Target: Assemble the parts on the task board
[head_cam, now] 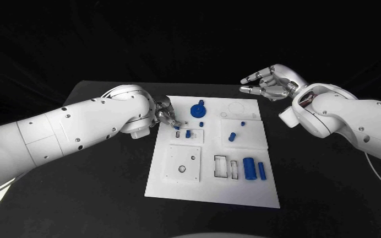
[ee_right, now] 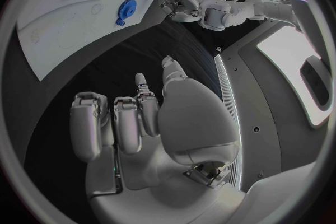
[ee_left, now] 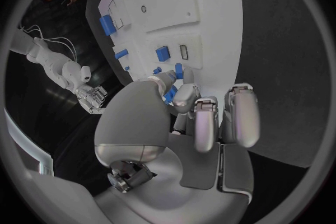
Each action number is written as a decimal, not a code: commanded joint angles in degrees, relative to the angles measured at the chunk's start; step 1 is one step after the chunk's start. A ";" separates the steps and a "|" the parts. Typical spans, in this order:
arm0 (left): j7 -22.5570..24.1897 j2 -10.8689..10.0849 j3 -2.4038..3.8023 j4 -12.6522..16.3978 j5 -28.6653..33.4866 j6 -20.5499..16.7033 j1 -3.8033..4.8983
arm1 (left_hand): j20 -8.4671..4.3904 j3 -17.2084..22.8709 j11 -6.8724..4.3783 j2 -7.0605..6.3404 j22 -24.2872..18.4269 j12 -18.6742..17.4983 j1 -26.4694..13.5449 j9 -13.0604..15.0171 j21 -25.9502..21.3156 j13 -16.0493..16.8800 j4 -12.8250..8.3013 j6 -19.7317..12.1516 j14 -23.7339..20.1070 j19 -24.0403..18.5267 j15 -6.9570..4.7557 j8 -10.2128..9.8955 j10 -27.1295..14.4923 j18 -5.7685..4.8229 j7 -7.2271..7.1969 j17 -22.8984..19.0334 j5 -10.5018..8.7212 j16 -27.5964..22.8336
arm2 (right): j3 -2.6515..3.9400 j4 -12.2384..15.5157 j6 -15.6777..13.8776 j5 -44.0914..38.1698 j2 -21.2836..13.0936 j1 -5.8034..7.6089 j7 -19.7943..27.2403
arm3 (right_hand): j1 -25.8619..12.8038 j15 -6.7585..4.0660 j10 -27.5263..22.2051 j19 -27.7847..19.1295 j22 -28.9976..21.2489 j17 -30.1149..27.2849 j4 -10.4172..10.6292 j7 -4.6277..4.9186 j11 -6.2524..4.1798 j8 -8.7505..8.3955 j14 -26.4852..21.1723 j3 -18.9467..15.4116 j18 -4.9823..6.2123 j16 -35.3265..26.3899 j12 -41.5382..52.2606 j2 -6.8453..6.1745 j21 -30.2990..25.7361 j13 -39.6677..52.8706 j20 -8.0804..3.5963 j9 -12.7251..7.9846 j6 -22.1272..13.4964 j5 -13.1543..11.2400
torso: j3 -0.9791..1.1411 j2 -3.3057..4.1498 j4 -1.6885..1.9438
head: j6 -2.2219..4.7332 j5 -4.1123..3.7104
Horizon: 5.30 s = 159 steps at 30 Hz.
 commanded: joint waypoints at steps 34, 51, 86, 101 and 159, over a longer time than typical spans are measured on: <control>-1.73 -0.51 -0.08 2.04 -5.94 4.64 -1.95 | -0.02 6.95 -0.16 -1.45 4.20 0.14 -0.02 0.59 0.58 -0.14 -6.48 0.41 6.02 2.58 0.02 0.68 0.51 -0.14 -0.88 15.09 -0.95 0.17 | -0.02 -0.06 1.05 0.28 -0.05 -0.43 0.88 | -0.49 0.19 1.05 -0.11 0.88 7.96 0.04 0.11 0.25 0.19 4.29 -0.26 0.94 -0.39 -0.05 0.03 -0.30 8.60 0.23 0.10 -0.35 0.39 | 0.07 0.06 -0.09 | -0.66 0.42; -1.40 -0.20 -0.22 1.82 -4.70 4.35 -1.96 | -0.03 6.98 -0.17 -1.79 4.28 0.15 -1.18 0.68 0.60 -0.16 -5.91 0.84 6.02 2.60 0.01 0.88 0.74 -0.15 -0.97 15.09 -1.33 0.17 | -0.02 -0.04 1.10 0.31 0.00 -0.46 0.96 | -0.49 0.19 1.05 -0.11 0.88 7.96 0.04 0.11 0.25 0.19 4.29 -0.26 0.94 -0.39 -0.05 0.03 -0.30 8.60 0.23 0.10 -0.35 0.39 | 0.11 0.06 -0.11 | -0.79 0.36; -4.05 1.71 -0.38 -0.95 -3.33 5.37 -1.94 | -0.88 -1.71 -1.34 -3.91 7.23 1.98 -9.61 0.63 2.77 2.07 -0.11 4.94 6.02 3.58 -0.98 1.51 2.45 -0.79 -2.41 15.09 1.06 0.17 | -0.02 0.39 1.05 0.31 -0.34 -0.45 0.87 | -0.67 0.18 1.03 -0.12 0.83 7.88 0.05 0.10 0.25 0.20 4.28 -0.40 0.95 -0.44 -0.10 0.14 -0.34 8.56 0.22 0.10 -0.34 0.34 | 0.10 0.05 -0.07 | -1.44 -0.16; -3.90 1.07 -0.34 -1.22 -3.27 1.40 -1.95 | -0.91 -13.77 -1.40 -5.15 7.57 1.78 -13.90 0.69 2.86 2.07 4.92 5.66 6.02 3.64 -1.14 1.26 2.52 -0.84 -2.39 15.09 1.36 0.17 | -0.02 0.40 1.03 0.31 -0.41 -0.45 0.86 | -0.68 0.18 0.91 -0.20 0.67 7.64 0.02 0.11 0.25 0.19 4.23 -0.44 0.99 -0.58 -0.36 0.14 -0.43 8.42 0.22 0.10 -0.35 0.36 | 0.07 0.02 -0.14 | -1.24 -0.09; 26.83 11.46 -1.55 -10.94 -20.15 -9.09 -2.58 | 3.23 -11.59 5.92 -6.13 -21.06 -51.11 9.25 -29.18 -26.42 -56.57 -4.77 6.68 2.15 0.83 4.11 -24.15 -16.83 4.64 4.48 -7.39 0.31 -12.17 | -0.02 -0.49 1.33 0.36 0.43 -0.61 1.14 | -0.69 0.18 0.97 -0.17 0.73 7.68 -0.04 0.11 0.25 0.18 4.23 -0.50 0.98 -0.57 -0.21 0.24 -0.41 8.49 0.22 0.10 -0.38 0.39 | 0.08 0.12 -0.10 | -0.08 -1.84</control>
